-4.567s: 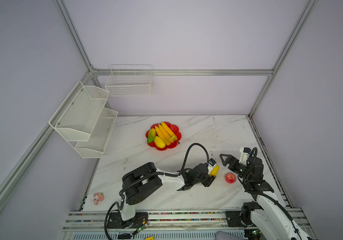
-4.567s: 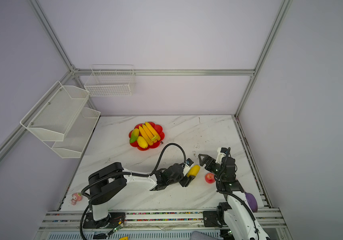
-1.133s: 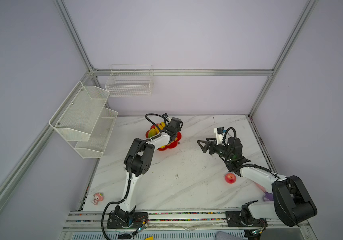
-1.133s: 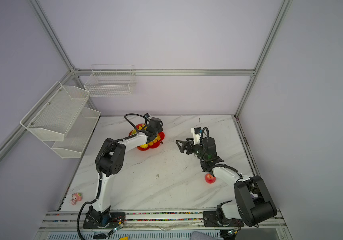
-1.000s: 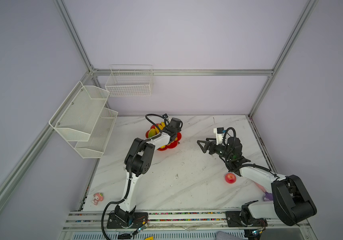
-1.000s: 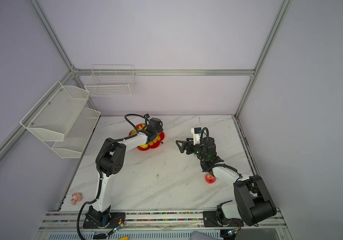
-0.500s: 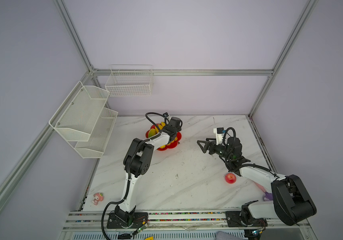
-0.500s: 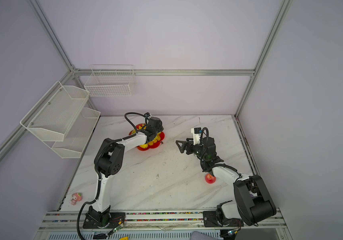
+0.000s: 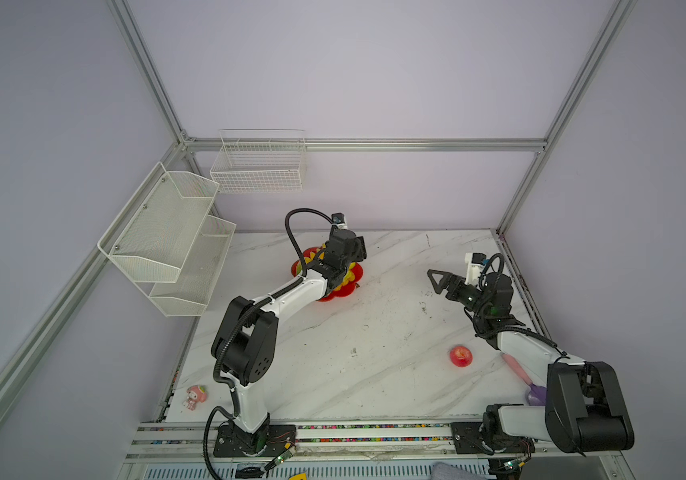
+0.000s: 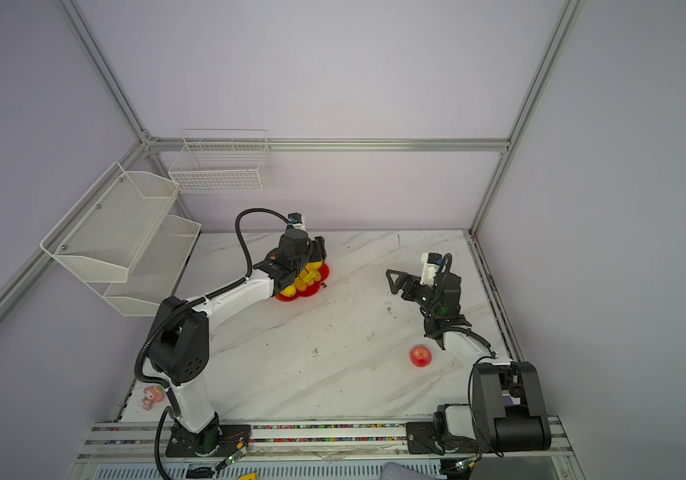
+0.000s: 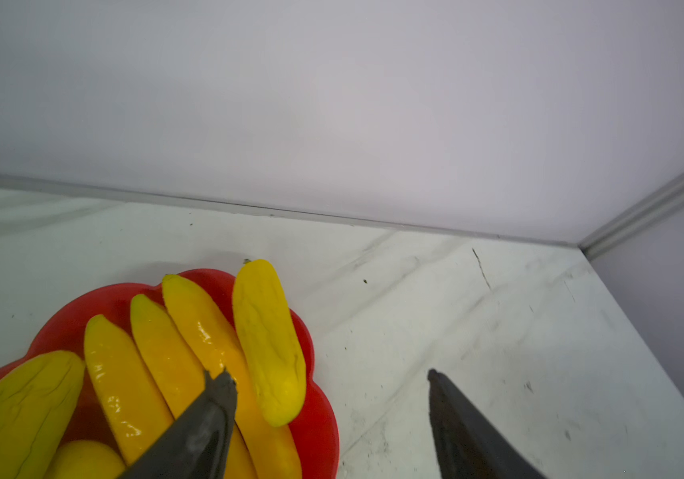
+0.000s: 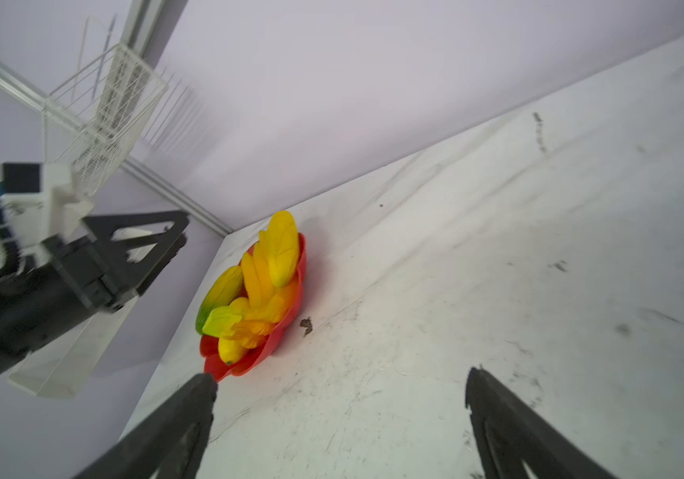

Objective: Place and organize the fake fruits in the fruit bowl
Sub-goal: 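Move the left gripper to the red apple on the table, then lower the left gripper over the red apple and close on it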

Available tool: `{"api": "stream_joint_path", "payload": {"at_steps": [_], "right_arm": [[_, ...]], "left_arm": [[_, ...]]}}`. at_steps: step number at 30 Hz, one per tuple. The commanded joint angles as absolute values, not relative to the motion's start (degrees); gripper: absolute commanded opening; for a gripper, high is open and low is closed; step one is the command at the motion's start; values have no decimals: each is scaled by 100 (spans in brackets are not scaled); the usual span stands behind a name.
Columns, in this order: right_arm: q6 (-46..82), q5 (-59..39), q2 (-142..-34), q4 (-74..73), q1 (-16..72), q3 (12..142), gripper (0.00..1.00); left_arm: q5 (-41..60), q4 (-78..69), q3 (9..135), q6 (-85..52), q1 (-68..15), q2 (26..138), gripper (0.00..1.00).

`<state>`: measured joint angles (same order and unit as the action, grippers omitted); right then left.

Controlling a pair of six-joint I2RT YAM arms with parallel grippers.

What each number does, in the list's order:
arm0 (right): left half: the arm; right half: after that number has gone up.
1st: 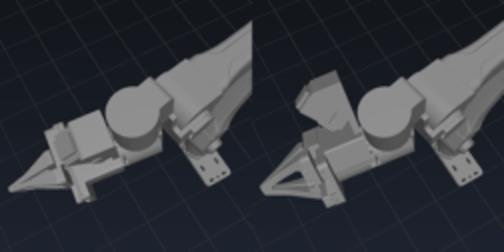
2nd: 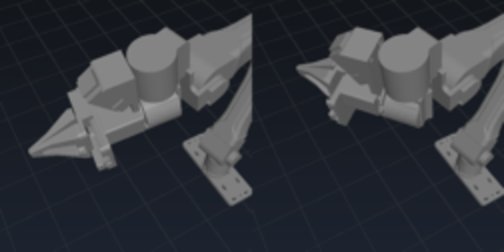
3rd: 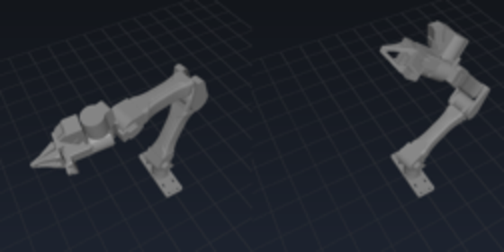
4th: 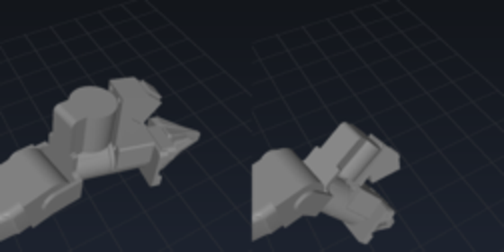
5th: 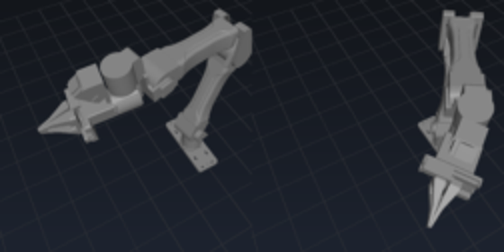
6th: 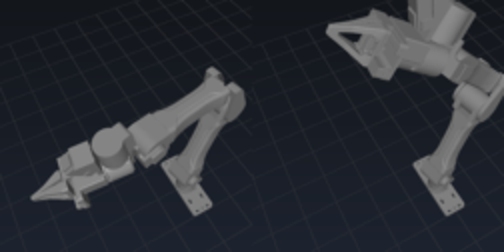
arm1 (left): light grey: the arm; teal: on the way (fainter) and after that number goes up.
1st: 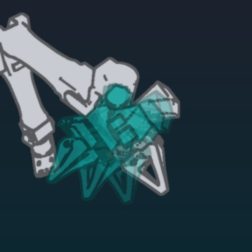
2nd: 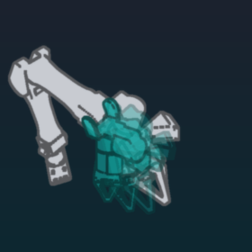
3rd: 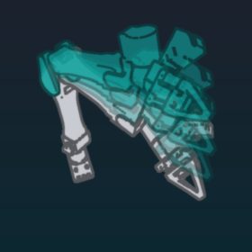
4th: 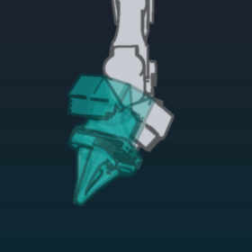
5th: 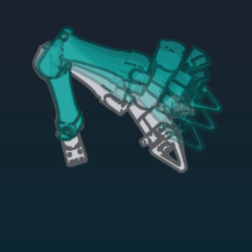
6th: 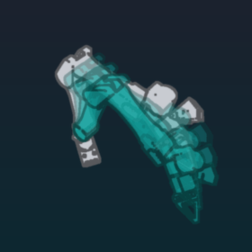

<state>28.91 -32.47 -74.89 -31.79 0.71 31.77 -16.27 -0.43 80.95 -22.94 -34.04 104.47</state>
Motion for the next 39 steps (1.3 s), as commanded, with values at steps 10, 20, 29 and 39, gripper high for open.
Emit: {"api": "stream_joint_path", "payload": {"at_steps": [10, 20, 29, 39], "right_arm": [[3372, -3007, -5344, -1043, -1020, 2518, 97], [3404, -3516, -5132, -872, -1444, 2478, 97], [3265, -3761, -5177, -862, -1663, 2505, 97], [3208, -3880, -5167, -888, -1865, 2486, 97]], "left_arm": [[1415, -2857, 5794, 328, -6076, 10252, 86], [1755, -3710, 6120, 405, -6390, 11347, 89], [1880, -4037, 6712, 218, -6425, 12097, 91], [1646, -3950, 7524, 71, -6454, 12840, 93]]}}
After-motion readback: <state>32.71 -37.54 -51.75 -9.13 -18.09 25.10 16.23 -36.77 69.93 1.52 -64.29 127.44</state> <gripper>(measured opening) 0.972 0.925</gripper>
